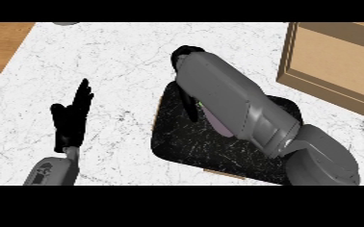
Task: Pick the eggplant from the tray and place it in the cardboard box
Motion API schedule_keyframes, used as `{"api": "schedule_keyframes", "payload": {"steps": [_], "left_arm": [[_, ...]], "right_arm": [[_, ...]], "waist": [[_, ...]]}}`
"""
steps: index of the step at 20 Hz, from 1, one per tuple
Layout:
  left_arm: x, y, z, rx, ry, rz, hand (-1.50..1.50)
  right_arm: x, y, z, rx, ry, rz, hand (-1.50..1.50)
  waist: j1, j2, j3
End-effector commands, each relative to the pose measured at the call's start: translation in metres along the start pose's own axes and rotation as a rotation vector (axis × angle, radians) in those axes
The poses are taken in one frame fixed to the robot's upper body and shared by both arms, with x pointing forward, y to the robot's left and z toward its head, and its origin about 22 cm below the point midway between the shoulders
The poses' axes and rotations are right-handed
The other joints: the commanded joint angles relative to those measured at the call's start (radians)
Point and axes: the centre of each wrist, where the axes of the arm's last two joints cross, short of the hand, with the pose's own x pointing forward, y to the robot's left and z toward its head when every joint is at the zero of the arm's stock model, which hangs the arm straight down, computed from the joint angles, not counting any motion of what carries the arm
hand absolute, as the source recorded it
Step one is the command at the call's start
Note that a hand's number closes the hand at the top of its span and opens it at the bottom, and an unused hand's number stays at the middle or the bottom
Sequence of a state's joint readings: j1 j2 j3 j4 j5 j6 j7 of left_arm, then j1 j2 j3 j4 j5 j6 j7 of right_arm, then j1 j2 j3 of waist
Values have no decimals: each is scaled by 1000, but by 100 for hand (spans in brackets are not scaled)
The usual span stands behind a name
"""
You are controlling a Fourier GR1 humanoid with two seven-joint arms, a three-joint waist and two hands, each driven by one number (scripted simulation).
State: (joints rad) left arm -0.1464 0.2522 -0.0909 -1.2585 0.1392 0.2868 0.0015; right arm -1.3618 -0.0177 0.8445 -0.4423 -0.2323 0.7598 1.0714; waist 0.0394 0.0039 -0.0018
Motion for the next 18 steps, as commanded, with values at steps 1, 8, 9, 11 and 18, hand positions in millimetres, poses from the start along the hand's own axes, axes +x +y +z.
{"api": "schedule_keyframes", "payload": {"steps": [1,8,9,11,18], "left_arm": [[3,6,-5,15,-6,-3,0],[2,8,4,0,14,5,0],[2,10,-2,8,5,-7,0],[0,5,4,-14,5,15,0],[21,0,1,13,-7,-2,0]], "right_arm": [[7,11,-10,16,175,40,-150],[11,17,-10,39,170,88,-150],[5,10,-12,42,185,110,-150],[2,14,-21,60,190,91,-150],[2,39,-46,76,184,82,-150]], "waist": [[5,2,0],[-6,-4,1],[-21,-3,1],[1,2,1],[-5,-1,2]]}}
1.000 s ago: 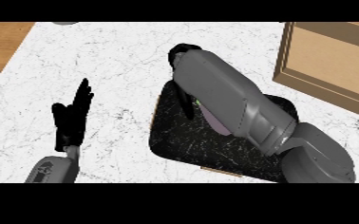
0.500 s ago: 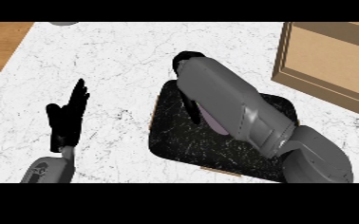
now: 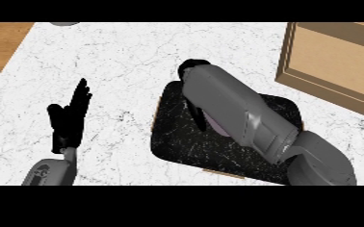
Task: Pick the eggplant from the tray and place it in the cardboard box
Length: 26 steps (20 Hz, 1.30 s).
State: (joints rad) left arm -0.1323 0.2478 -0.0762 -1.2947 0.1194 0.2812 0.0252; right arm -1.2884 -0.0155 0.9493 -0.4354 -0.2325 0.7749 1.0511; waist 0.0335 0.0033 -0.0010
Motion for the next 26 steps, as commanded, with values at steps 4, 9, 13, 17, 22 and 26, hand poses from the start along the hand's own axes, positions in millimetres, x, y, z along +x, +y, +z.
{"api": "schedule_keyframes", "payload": {"steps": [4,9,13,17,22,26], "left_arm": [[-9,-3,2,8,0,0,0],[7,-3,0,-16,10,0,0],[-9,-4,9,12,15,3,0],[10,-4,-1,38,0,9,0],[9,-9,-3,4,4,4,0],[-11,3,11,12,9,6,0]], "right_arm": [[6,27,-30,20,131,28,-150],[8,23,-22,5,111,17,-150],[13,35,-27,25,119,59,-150],[18,43,-23,-10,-7,53,150],[20,39,-18,-131,-19,51,150],[12,42,-31,-133,-42,69,150]], "waist": [[-10,2,0],[-6,1,1],[-27,-7,1],[-25,-4,1],[-6,2,1],[-21,-2,1]]}}
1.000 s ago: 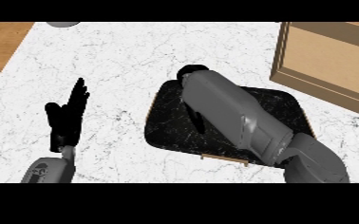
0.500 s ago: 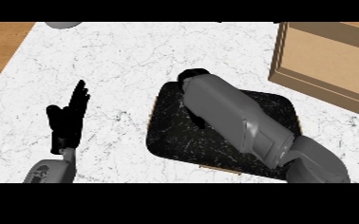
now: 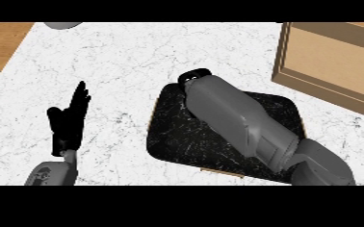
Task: Pick the eggplant from the tray and place it in the cardboard box
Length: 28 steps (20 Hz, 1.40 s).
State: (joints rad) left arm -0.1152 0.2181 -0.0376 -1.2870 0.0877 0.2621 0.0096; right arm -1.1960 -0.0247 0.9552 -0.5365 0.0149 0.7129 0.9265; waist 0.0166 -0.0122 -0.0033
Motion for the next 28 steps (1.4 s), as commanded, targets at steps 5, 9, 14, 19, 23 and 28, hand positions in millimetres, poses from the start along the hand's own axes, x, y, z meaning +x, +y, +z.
{"api": "schedule_keyframes", "payload": {"steps": [5,9,14,19,23,28], "left_arm": [[-1,25,-1,75,32,-3,0],[-29,23,19,119,104,10,0],[-27,39,24,130,76,18,0],[-23,48,24,145,64,-1,0],[-28,44,30,125,81,0,0],[-16,29,14,118,27,8,0]], "right_arm": [[-33,25,-5,-296,-163,-148,150],[-75,12,16,-575,-279,-298,150],[-129,54,12,-744,-348,-332,150],[-178,61,63,-946,-405,-396,150],[-219,75,105,-1070,-402,-502,150],[-262,90,166,-1160,-337,-562,150]], "waist": [[-75,-11,7],[-144,-41,10],[-146,-35,7],[-148,-35,5],[-139,-25,5],[-113,-8,4]]}}
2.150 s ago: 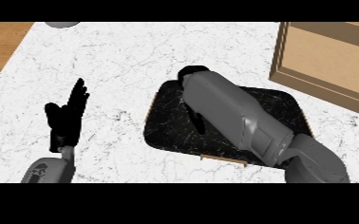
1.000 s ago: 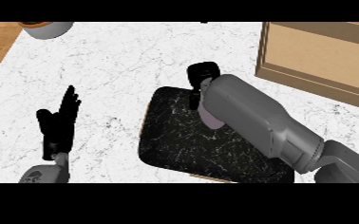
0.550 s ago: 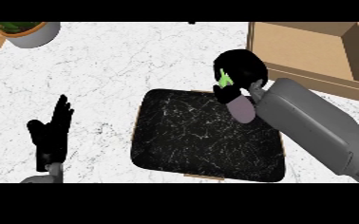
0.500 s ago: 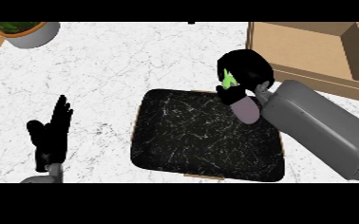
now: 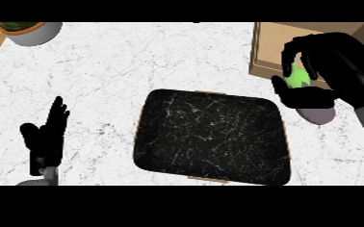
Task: Pick the eggplant from the tray and place it in the cardboard box
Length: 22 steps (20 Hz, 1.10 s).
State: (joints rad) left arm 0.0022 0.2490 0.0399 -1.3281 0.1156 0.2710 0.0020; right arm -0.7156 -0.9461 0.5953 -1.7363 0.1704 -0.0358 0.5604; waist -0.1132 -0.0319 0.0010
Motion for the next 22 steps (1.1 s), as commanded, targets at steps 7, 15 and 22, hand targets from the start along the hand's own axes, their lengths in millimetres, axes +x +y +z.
{"api": "schedule_keyframes", "payload": {"steps": [7,15,22], "left_arm": [[20,-21,-12,-63,-38,1,0],[19,-38,2,-111,-54,-15,0],[34,-36,-17,-131,-63,-10,0]], "right_arm": [[-53,-85,57,-213,122,42,150],[-152,-89,49,-255,196,-43,150],[-188,-53,6,-242,197,-82,150]], "waist": [[79,27,0],[117,33,0],[138,38,0]]}}
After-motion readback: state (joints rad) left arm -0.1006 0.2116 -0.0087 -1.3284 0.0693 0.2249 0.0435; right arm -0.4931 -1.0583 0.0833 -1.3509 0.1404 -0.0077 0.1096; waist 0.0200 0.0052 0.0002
